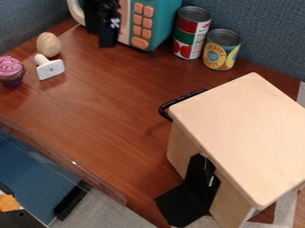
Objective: Open the drawer
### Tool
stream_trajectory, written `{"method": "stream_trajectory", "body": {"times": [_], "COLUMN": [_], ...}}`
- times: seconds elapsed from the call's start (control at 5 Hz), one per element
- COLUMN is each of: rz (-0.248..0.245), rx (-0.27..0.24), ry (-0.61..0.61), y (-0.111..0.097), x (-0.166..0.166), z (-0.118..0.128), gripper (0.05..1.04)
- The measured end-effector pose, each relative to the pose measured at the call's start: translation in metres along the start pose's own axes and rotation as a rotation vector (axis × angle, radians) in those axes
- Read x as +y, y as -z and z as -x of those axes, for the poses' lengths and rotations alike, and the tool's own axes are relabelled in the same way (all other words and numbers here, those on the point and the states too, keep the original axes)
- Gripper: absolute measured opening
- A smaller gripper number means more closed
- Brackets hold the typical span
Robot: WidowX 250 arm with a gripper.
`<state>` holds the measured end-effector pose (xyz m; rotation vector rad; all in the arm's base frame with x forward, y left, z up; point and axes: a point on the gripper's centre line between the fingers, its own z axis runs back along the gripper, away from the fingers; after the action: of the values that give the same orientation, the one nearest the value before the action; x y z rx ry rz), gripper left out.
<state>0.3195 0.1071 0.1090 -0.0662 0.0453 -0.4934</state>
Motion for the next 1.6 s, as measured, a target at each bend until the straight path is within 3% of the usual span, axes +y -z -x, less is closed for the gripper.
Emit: {"method": "stream_trajectory", "body": {"times": [0.6,0.8,1.0,1.6], "rz": [-0.019,-0.009,0.032,0.025], "rx": [-0.066,-0.09,-0.117,-0.119], "ry": [0.043,0.043,0.029,0.024], "y": [0.035,0.035,0.037,0.056], "x": [-0.056,-0.069,-0.076,-0.087], "z": [-0.044,-0.056,-0.072,-0.098], "gripper": [1.0,1.0,1.0,1.0]}}
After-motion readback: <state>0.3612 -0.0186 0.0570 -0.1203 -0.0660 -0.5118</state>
